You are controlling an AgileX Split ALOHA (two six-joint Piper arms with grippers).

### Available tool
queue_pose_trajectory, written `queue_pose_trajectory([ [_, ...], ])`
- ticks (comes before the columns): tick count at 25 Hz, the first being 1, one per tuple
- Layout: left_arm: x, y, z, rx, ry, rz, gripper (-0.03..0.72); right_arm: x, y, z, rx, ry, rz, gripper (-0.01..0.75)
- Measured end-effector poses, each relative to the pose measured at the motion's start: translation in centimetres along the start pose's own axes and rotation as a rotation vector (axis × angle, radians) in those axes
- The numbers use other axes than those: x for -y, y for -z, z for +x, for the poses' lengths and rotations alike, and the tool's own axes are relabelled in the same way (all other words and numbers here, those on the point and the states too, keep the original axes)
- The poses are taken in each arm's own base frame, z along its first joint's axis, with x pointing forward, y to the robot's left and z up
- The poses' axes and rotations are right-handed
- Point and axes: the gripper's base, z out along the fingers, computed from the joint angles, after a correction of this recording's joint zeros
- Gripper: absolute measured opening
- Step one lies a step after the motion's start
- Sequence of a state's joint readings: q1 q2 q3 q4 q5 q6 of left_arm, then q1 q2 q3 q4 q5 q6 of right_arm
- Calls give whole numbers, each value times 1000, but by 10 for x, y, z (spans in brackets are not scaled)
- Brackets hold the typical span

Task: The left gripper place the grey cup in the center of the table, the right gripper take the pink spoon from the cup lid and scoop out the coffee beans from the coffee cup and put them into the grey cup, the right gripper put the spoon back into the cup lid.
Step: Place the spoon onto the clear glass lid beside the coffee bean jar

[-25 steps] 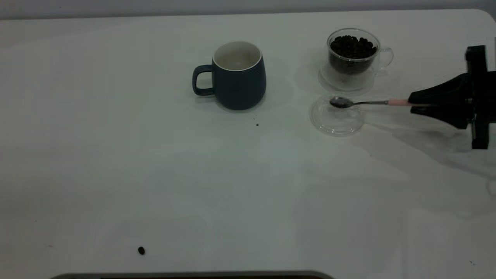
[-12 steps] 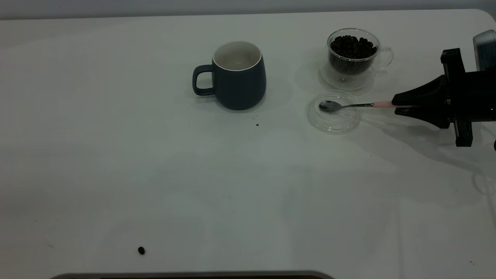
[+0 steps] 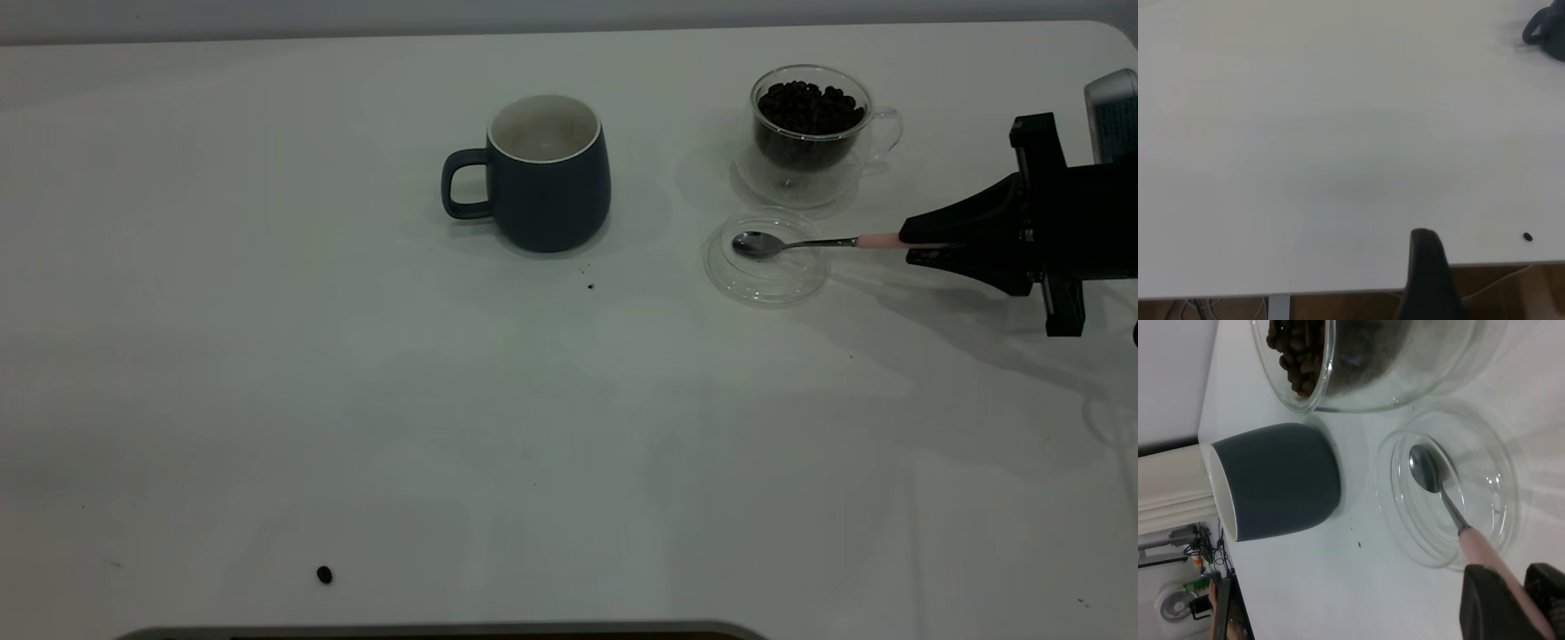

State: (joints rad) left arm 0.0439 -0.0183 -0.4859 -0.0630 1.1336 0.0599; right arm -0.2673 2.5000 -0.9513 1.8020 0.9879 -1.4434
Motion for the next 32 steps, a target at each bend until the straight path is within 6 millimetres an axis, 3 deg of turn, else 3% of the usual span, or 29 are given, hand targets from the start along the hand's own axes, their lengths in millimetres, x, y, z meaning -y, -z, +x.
queue_pose_trajectory([
  [4,0,0,0,0,0,0,565,-1,-2,1,-4,6,-1,190],
  [14,0,0,0,0,0,0,565,3,-13,10,-44,23,8,436],
  [22,0,0,0,0,0,0,565,9,-12,9,-34,2,64,494],
  [26,0,0,0,0,0,0,565,10,3,1,-21,1,69,494],
  [32,0,0,0,0,0,0,565,-10,58,-17,-61,-10,175,494],
])
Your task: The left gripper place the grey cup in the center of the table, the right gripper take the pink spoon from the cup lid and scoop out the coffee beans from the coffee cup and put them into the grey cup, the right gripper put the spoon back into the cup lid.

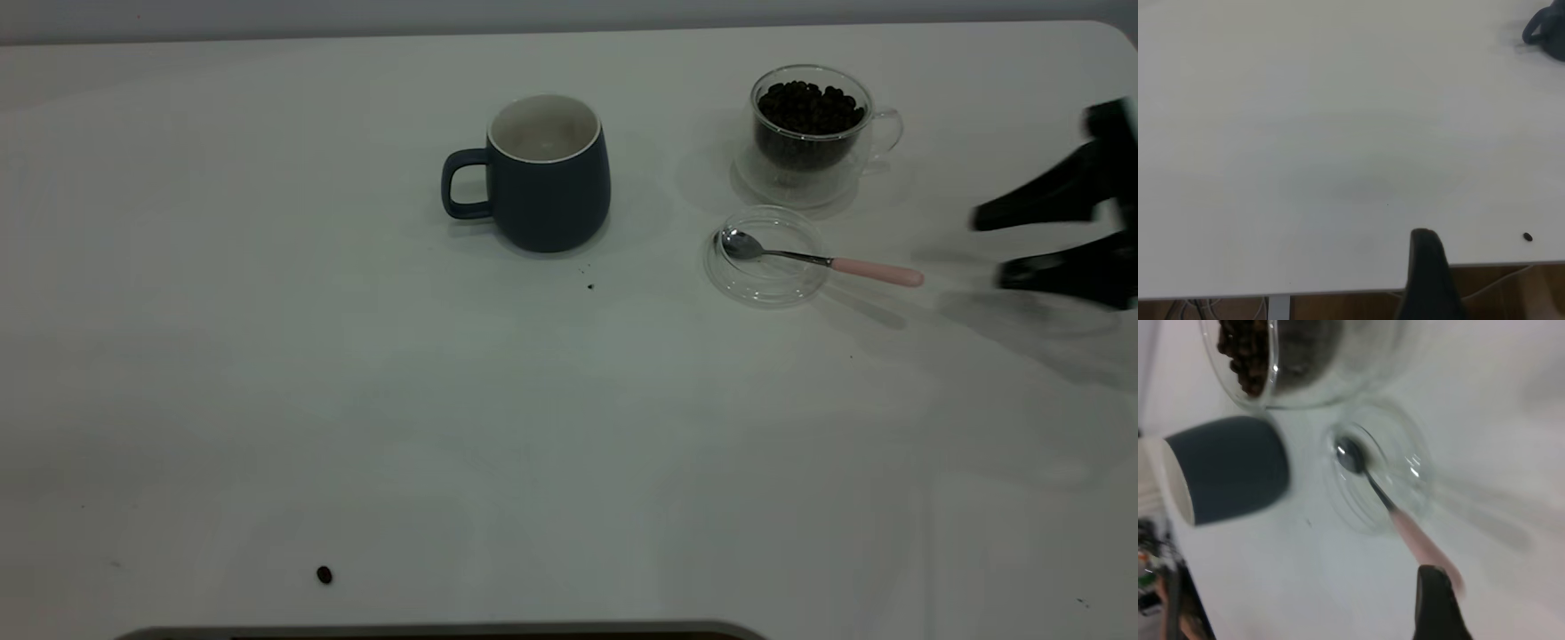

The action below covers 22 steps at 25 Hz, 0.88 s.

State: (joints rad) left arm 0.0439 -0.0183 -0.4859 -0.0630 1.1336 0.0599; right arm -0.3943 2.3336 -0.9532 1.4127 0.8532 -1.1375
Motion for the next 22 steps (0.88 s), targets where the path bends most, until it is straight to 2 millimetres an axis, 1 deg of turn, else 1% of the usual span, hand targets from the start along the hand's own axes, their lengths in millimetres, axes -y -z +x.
queue_pose_trajectory([
  [3,0,0,0,0,0,0,565,-14,30,7,-110,-51,174,494],
  [6,0,0,0,0,0,0,565,-38,56,19,-187,-6,380,494],
  [8,0,0,0,0,0,0,565,-64,73,28,-204,79,507,494],
  [11,0,0,0,0,0,0,565,-110,95,48,-170,182,651,482],
  [14,0,0,0,0,0,0,565,-155,114,77,-113,314,722,451],
  [16,0,0,0,0,0,0,565,-181,128,97,-68,425,726,432],
  [19,0,0,0,0,0,0,565,-208,145,129,-11,573,701,419],
  [22,0,0,0,0,0,0,565,-227,165,154,66,666,652,415],
])
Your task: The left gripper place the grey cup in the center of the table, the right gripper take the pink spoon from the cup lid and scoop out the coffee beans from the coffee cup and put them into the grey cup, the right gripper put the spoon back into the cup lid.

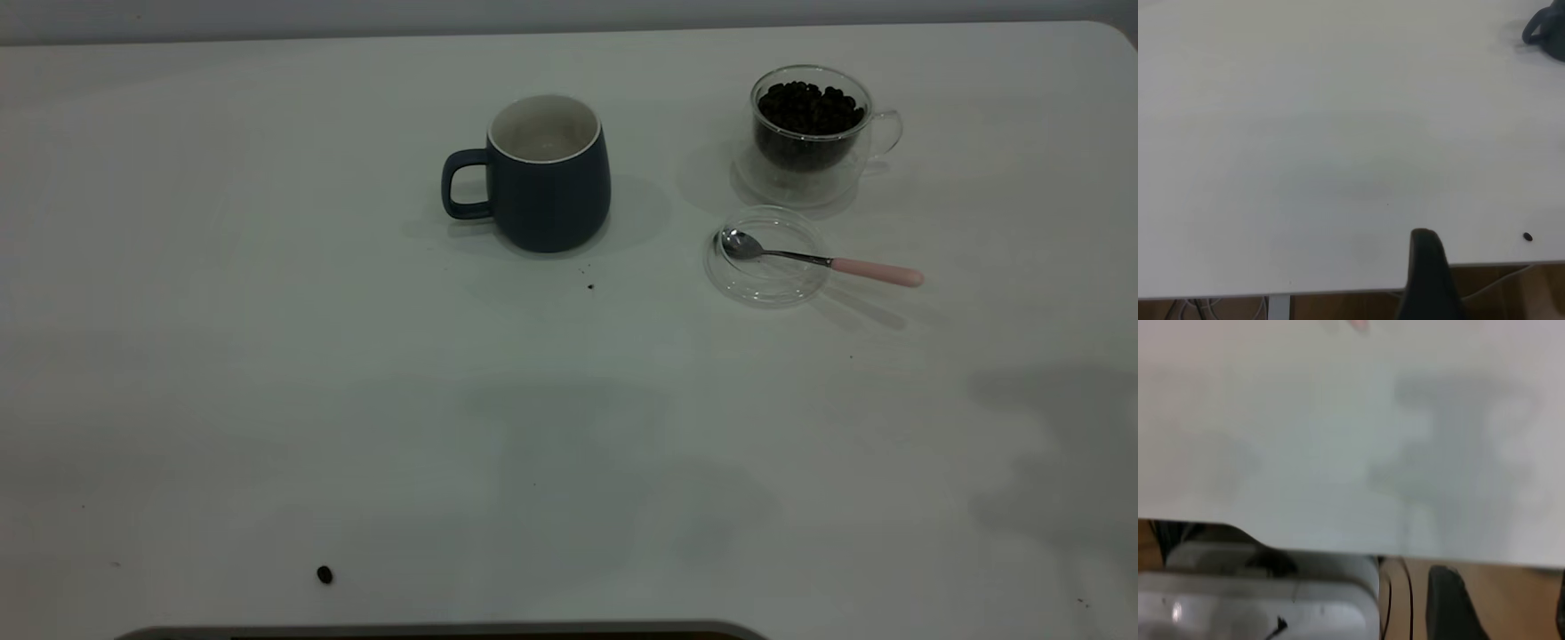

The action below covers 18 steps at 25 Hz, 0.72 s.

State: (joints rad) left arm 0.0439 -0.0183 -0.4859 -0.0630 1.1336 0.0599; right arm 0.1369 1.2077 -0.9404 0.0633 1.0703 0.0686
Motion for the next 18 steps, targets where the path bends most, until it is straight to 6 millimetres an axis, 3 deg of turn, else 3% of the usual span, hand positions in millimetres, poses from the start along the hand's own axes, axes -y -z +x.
queue_pose_trajectory([
  [3,0,0,0,0,0,0,565,-3,24,14,97,29,-7,415],
  [6,0,0,0,0,0,0,565,2,33,35,151,50,22,415],
  [18,0,0,0,0,0,0,565,19,30,134,320,77,64,415],
])
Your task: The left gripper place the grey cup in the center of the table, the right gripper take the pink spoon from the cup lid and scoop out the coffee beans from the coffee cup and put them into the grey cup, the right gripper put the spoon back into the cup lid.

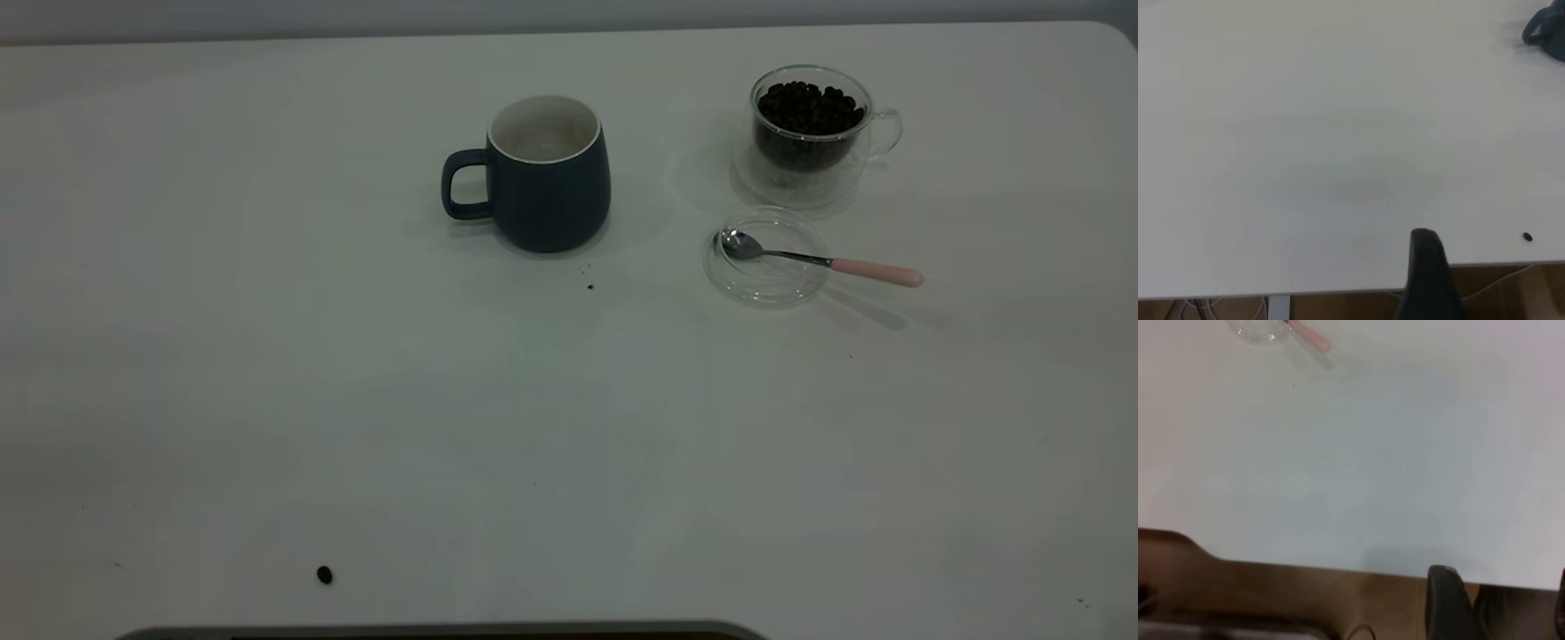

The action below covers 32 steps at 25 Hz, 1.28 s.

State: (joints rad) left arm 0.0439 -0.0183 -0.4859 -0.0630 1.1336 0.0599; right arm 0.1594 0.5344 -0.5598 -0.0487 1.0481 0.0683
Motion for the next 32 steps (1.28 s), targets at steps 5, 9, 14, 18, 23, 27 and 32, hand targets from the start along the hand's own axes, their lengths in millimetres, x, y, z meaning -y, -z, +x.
queue_pose_trajectory([
  [5,0,0,0,0,0,0,565,2,14,28,145,-5,-3,415],
  [9,0,0,0,0,0,0,565,1,26,40,245,-21,-36,415],
  [14,0,0,0,0,0,0,565,0,28,57,254,-29,-56,415],
  [18,0,0,0,0,0,0,565,-1,31,64,288,12,-62,415],
  [23,0,0,0,0,0,0,565,0,35,68,331,98,-44,415],
  [27,0,0,0,0,0,0,565,0,36,69,337,18,13,415],
  [32,0,0,0,0,0,0,565,1,36,69,335,-46,86,415],
])
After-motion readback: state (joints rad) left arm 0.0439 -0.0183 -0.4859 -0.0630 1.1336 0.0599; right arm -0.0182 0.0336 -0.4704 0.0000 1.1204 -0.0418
